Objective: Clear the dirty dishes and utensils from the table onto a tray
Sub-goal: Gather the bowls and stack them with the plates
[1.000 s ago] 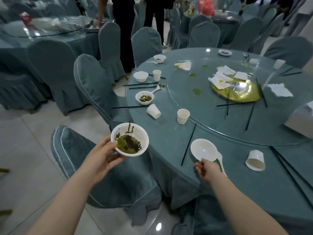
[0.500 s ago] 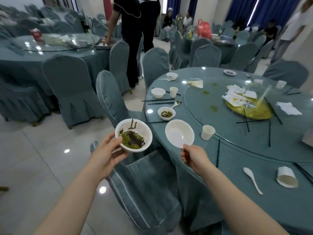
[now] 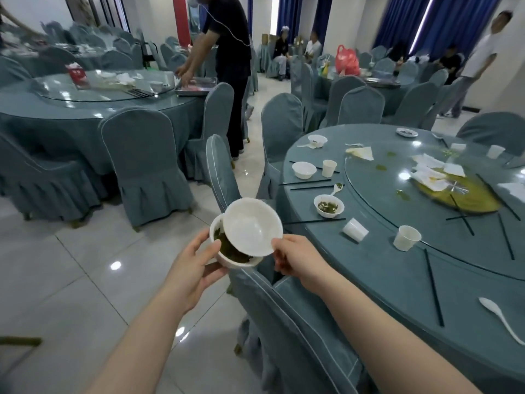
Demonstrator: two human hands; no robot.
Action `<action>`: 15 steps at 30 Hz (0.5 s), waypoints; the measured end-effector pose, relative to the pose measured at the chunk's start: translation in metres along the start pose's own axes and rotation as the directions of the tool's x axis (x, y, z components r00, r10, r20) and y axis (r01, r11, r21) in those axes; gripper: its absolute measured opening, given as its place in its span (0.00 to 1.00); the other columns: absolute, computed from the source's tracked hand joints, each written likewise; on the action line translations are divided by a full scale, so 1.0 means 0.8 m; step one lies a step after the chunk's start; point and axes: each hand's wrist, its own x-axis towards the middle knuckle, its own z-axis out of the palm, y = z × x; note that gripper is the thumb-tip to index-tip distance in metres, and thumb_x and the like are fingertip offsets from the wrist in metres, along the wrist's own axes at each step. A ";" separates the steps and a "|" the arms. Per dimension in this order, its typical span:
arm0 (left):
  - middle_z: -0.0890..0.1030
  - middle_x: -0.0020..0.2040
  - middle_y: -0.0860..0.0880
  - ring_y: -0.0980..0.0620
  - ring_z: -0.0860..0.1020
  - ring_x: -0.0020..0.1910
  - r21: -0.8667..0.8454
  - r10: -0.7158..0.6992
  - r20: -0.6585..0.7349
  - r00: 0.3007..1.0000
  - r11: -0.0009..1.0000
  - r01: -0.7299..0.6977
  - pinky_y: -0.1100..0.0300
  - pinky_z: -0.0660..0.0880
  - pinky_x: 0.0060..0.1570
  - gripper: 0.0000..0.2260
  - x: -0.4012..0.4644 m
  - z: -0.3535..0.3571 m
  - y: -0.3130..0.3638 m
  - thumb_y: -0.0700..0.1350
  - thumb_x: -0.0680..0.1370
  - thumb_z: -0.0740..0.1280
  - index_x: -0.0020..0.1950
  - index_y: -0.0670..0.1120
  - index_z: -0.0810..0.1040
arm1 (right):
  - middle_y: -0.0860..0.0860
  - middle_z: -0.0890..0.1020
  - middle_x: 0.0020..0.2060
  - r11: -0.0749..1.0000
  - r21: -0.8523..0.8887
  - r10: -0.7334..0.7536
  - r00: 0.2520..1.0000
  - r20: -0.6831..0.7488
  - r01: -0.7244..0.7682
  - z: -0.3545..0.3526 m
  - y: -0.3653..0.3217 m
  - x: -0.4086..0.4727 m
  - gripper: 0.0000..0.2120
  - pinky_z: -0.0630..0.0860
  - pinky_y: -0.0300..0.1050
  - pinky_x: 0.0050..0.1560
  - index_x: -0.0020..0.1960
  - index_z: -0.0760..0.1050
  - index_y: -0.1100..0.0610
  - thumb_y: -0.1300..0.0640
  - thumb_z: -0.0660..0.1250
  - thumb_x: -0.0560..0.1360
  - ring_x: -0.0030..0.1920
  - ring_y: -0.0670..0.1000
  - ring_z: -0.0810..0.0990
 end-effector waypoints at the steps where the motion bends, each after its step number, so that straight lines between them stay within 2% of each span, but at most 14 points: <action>1: 0.80 0.58 0.42 0.45 0.84 0.48 0.010 0.003 0.011 1.000 1.000 -0.004 0.55 0.81 0.41 0.17 0.010 -0.009 0.004 0.44 0.78 0.67 0.67 0.52 0.74 | 0.54 0.71 0.29 1.000 -0.017 0.000 1.000 -0.002 0.000 0.011 -0.004 0.011 0.06 0.66 0.43 0.33 0.40 0.68 0.59 0.60 0.61 0.75 0.30 0.52 0.68; 3: 0.79 0.59 0.42 0.45 0.83 0.50 0.025 0.001 0.026 1.000 1.000 -0.001 0.56 0.81 0.43 0.17 0.031 -0.025 0.015 0.44 0.78 0.66 0.68 0.52 0.73 | 0.56 0.75 0.36 0.999 -0.049 0.002 1.000 -0.025 -0.003 0.033 -0.011 0.038 0.04 0.74 0.46 0.34 0.45 0.69 0.60 0.59 0.63 0.73 0.32 0.51 0.73; 5: 0.80 0.58 0.43 0.45 0.82 0.50 0.028 -0.007 0.026 1.000 1.000 0.006 0.56 0.81 0.42 0.18 0.056 -0.042 0.028 0.45 0.79 0.65 0.68 0.51 0.73 | 0.56 0.78 0.45 1.000 -0.019 0.011 1.000 -0.008 -0.012 0.054 -0.019 0.072 0.11 0.81 0.46 0.38 0.55 0.71 0.56 0.61 0.63 0.72 0.37 0.51 0.77; 6: 0.80 0.57 0.43 0.45 0.83 0.50 0.036 -0.008 0.022 1.000 0.999 0.007 0.56 0.81 0.42 0.17 0.070 -0.051 0.035 0.46 0.79 0.65 0.68 0.52 0.73 | 0.55 0.78 0.46 1.000 0.024 0.012 1.000 0.016 -0.013 0.064 -0.024 0.090 0.14 0.82 0.46 0.37 0.57 0.72 0.57 0.64 0.62 0.72 0.37 0.50 0.78; 9: 0.81 0.55 0.44 0.45 0.84 0.49 0.043 -0.020 -0.006 1.000 0.999 0.020 0.53 0.81 0.43 0.13 0.117 -0.075 0.060 0.54 0.77 0.66 0.60 0.55 0.79 | 0.57 0.81 0.44 0.997 0.066 -0.046 0.997 0.068 0.041 0.090 -0.038 0.150 0.14 0.81 0.43 0.39 0.57 0.76 0.59 0.67 0.62 0.72 0.38 0.50 0.80; 12: 0.81 0.54 0.43 0.44 0.83 0.50 0.062 -0.049 -0.016 0.999 0.997 0.050 0.51 0.81 0.43 0.19 0.170 -0.095 0.091 0.59 0.69 0.69 0.58 0.55 0.78 | 0.59 0.83 0.46 0.994 0.091 -0.060 0.995 0.081 0.053 0.108 -0.053 0.210 0.13 0.82 0.51 0.48 0.53 0.80 0.60 0.68 0.62 0.72 0.42 0.52 0.81; 14: 0.82 0.54 0.44 0.44 0.83 0.50 0.106 -0.063 0.014 0.998 0.992 0.061 0.53 0.81 0.43 0.26 0.205 -0.104 0.104 0.57 0.65 0.73 0.61 0.54 0.77 | 0.55 0.83 0.42 0.993 0.109 -0.049 0.996 0.081 0.040 0.115 -0.060 0.245 0.12 0.83 0.47 0.45 0.52 0.80 0.59 0.68 0.63 0.71 0.39 0.50 0.81; 15: 0.82 0.54 0.44 0.44 0.83 0.50 0.109 -0.067 0.028 0.997 0.992 0.063 0.53 0.81 0.43 0.26 0.224 -0.107 0.109 0.55 0.65 0.74 0.62 0.54 0.77 | 0.54 0.82 0.39 0.992 0.124 -0.042 0.996 0.078 0.032 0.117 -0.064 0.262 0.11 0.82 0.44 0.41 0.51 0.80 0.59 0.67 0.64 0.72 0.37 0.49 0.80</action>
